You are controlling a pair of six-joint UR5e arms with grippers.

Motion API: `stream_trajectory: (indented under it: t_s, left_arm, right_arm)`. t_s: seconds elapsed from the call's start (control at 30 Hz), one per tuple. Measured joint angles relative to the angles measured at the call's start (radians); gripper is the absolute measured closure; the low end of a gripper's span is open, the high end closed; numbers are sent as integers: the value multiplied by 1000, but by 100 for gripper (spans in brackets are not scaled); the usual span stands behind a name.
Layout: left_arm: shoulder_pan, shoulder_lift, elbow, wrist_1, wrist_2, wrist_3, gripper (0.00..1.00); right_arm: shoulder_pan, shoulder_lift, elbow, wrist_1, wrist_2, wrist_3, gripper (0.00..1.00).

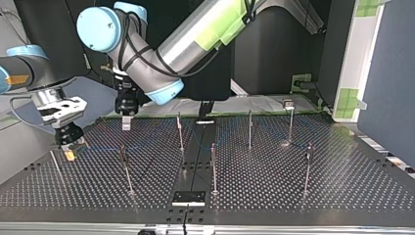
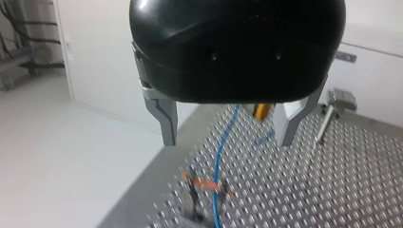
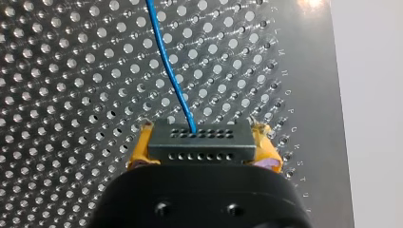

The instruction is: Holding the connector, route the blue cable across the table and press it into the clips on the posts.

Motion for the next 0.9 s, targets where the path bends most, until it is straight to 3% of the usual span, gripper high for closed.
stream_trajectory:
  t_s: [0.3,0.53,0.9]
  left_arm:
    - [-50,67,-67,67,-19,-6,0]
    - [-50,120,-120,119,-32,-21,0]
    - [-50,216,-216,215,-89,-24,0]
  right_arm:
    - [1,0,0,1,2,0,100]
    - [3,1,0,2,4,0,100]
    - [4,2,0,0,1,1,100]
